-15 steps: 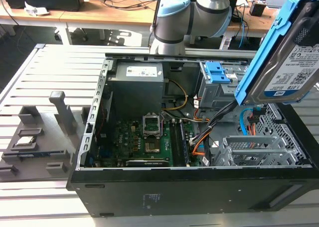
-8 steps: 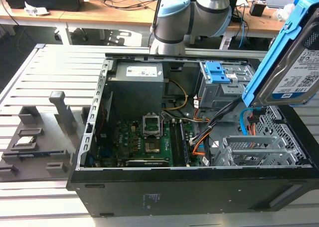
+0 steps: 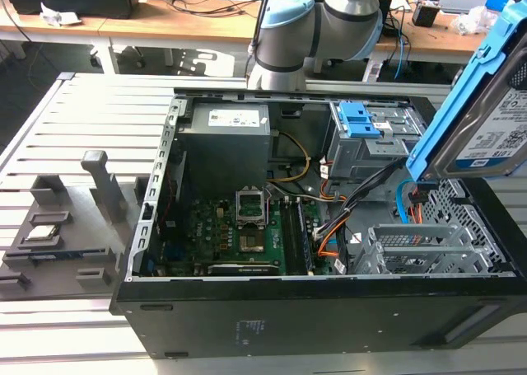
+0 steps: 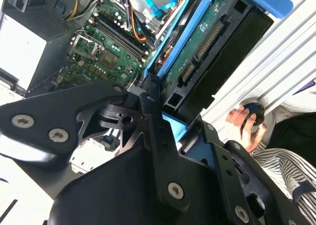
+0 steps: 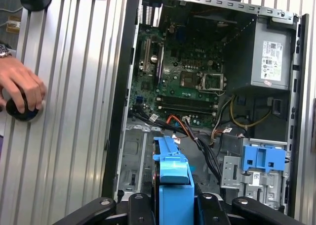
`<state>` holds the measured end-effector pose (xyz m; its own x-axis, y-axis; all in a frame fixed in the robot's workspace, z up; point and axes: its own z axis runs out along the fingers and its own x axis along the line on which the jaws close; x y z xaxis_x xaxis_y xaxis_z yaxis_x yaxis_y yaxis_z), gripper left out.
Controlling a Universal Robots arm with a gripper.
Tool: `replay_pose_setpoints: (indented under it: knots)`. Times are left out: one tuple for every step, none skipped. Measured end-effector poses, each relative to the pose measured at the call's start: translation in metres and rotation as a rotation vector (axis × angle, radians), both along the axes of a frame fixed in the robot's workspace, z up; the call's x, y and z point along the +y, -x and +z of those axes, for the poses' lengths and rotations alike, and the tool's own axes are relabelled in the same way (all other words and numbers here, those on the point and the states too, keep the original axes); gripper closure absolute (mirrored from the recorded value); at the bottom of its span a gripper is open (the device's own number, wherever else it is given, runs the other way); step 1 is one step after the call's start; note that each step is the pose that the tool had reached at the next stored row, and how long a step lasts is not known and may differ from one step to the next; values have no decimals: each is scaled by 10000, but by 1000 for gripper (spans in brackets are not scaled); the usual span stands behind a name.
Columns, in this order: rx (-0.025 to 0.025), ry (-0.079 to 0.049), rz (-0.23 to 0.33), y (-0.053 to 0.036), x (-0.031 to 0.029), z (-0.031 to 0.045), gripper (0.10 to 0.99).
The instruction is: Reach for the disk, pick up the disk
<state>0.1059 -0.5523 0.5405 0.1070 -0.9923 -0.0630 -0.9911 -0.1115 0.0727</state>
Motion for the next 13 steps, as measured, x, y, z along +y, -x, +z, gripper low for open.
replay_pose_setpoints:
  knots:
    - [1, 0, 0, -6, 0, -5, 722]
    - [1, 0, 0, -12, -1, -9, 722]
    - [2, -1, 0, -16, -2, -14, 722]
    - [2, -1, -1, -18, -2, -17, 722]
    - [3, 0, -1, -19, -3, -20, 722]
    - [3, 0, -2, -21, -4, -24, 722]
    - [3, 0, 0, -22, -5, -27, 722]
    - [3, 0, 0, -23, -5, -31, 722]
    - [4, 0, 0, -23, -6, -35, 722]
    - [3, 0, 0, -24, -7, -38, 722]
    - [3, 0, 0, -25, -7, -44, 722]
    - [4, 0, 0, -25, -8, -47, 722]
    - [4, 0, 0, -26, -9, -50, 722]
